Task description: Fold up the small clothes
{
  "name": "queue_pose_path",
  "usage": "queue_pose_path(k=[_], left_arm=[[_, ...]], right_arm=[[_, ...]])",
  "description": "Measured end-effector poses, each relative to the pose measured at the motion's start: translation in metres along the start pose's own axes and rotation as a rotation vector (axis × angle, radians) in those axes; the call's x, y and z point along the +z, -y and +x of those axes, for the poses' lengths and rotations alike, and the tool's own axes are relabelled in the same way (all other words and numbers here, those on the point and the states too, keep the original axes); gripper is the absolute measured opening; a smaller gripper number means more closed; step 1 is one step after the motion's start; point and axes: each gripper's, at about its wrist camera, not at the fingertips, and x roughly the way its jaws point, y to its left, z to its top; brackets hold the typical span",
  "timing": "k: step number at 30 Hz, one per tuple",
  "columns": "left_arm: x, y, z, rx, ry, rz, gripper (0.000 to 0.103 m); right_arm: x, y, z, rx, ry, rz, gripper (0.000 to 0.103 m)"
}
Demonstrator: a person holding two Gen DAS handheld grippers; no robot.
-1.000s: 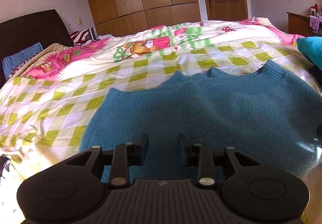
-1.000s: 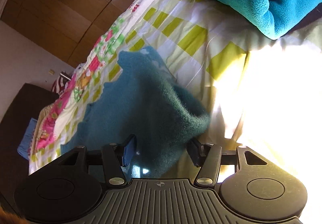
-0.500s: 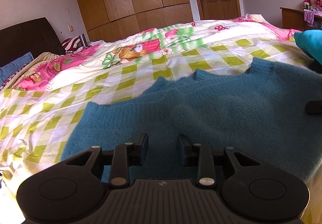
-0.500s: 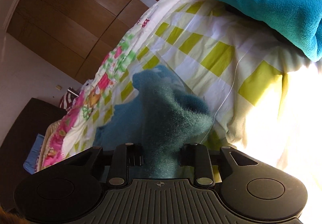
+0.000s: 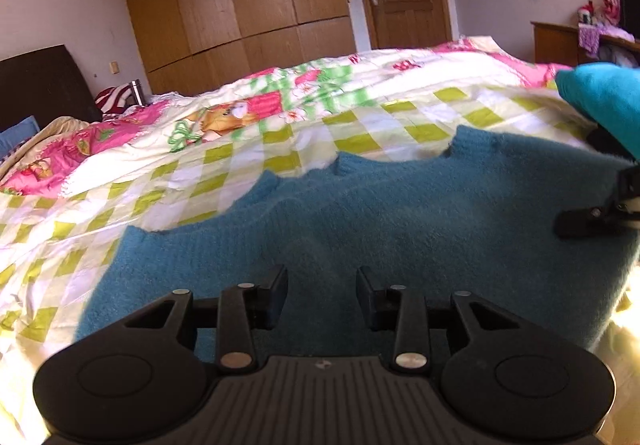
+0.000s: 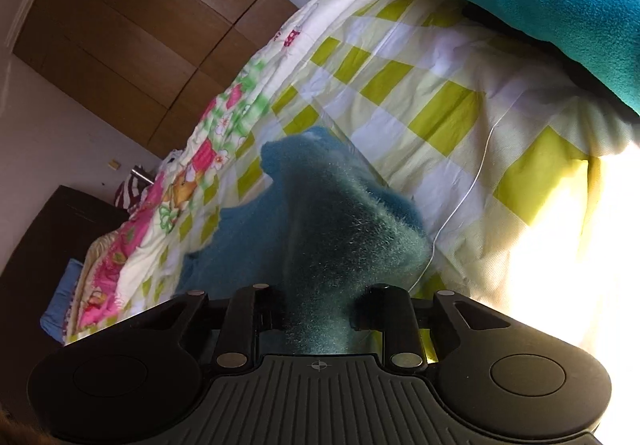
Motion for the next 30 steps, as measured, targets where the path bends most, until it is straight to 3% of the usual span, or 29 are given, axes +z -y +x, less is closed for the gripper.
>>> queue_pose_path(k=[2,5,8,13,16,20,22,25,30], left_arm=[[0.002,-0.006,0.001,0.065,0.021,-0.018,0.049],[-0.004,0.001,0.027,0.015,-0.096,0.009,0.046],[-0.012,0.016,0.019,0.015,-0.058,0.09,0.038],[-0.017,-0.025,-0.003,-0.084,-0.06,-0.11,0.041],[-0.026,-0.057,-0.032,-0.061,-0.024,-0.201,0.041],[-0.05,-0.099,-0.065,0.041,0.005,-0.277,0.042],[-0.064,-0.112,-0.062,0.078,-0.05,-0.286,0.042],[-0.089,-0.124,-0.048,0.034,-0.107,-0.374,0.043],[-0.101,-0.128,-0.047,0.003,-0.064,-0.415,0.044]], right_arm=[[0.005,0.002,-0.011,0.019,0.005,-0.001,0.019],[0.004,-0.013,-0.025,0.017,0.027,-0.056,0.018],[-0.004,-0.05,-0.044,0.02,0.082,-0.235,0.017],[-0.029,-0.132,-0.05,0.068,0.148,-0.574,0.017],[-0.051,-0.173,-0.035,0.099,0.146,-0.741,0.017],[-0.091,-0.217,-0.01,0.147,0.109,-0.927,0.017],[-0.117,-0.234,0.003,0.174,0.074,-1.024,0.017],[-0.155,-0.25,0.022,0.209,-0.005,-1.146,0.017],[-0.204,-0.254,0.041,0.229,-0.152,-1.323,0.016]])
